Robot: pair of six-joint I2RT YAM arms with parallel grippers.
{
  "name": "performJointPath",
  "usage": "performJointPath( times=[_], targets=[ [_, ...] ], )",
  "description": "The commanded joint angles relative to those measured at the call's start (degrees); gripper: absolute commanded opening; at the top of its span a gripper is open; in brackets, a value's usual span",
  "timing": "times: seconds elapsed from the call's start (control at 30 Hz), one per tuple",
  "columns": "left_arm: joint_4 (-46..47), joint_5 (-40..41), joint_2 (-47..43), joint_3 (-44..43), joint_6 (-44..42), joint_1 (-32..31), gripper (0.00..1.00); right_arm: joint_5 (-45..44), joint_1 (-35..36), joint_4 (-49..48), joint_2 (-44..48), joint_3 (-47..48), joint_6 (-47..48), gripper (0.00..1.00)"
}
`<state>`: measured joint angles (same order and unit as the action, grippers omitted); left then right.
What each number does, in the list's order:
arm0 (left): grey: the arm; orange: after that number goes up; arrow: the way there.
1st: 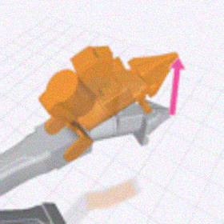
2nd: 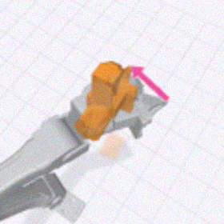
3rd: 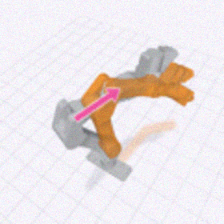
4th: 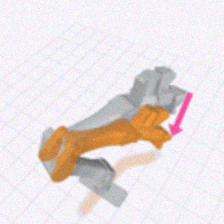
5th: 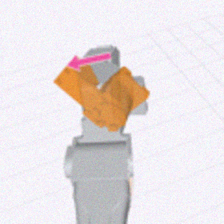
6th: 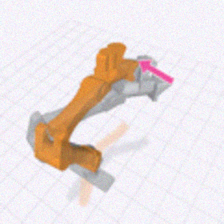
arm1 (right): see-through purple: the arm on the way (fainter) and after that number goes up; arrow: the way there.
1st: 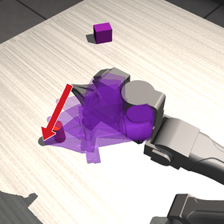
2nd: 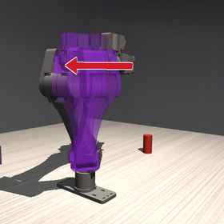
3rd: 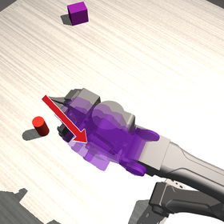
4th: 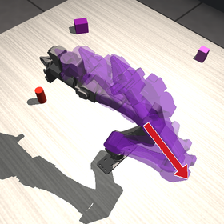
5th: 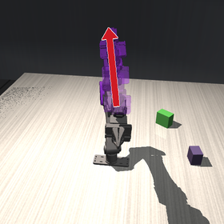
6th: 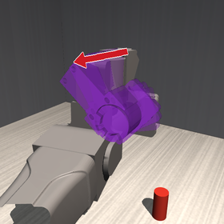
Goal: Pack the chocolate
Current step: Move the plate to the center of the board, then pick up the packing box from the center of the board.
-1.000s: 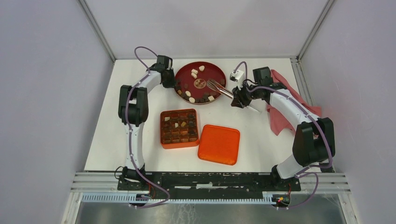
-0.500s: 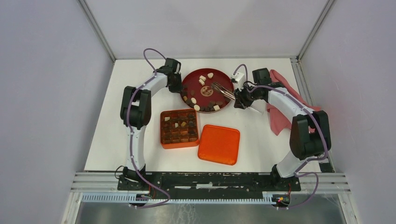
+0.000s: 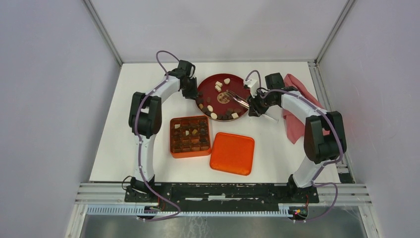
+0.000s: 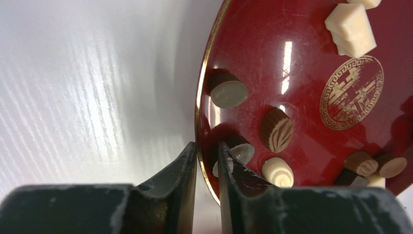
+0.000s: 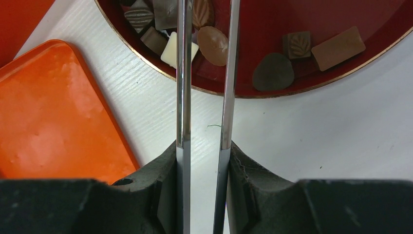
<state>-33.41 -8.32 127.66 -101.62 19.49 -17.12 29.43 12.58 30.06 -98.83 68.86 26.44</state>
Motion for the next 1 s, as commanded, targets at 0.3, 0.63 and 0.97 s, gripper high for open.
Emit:
performJointPath(
  times=[0.3, 0.63, 0.97],
  targets=[
    [4.17, 0.76, -19.14, 4.33, 0.74, -0.86, 0.48, -0.51, -0.18, 1.78, -2.17, 8.49, 0.48, 0.38],
    [3.42, -1.51, -53.67, 35.80, 2.42, -0.89, 0.67, 5.50, -0.13, -0.77, 7.65, -0.82, 0.02, 0.38],
    [-8.06, 14.52, -54.23, 41.01, -1.42, 0.54, 0.57, 8.42, -0.18, 0.74, 8.78, -1.52, 1.84, 0.38]
  ],
)
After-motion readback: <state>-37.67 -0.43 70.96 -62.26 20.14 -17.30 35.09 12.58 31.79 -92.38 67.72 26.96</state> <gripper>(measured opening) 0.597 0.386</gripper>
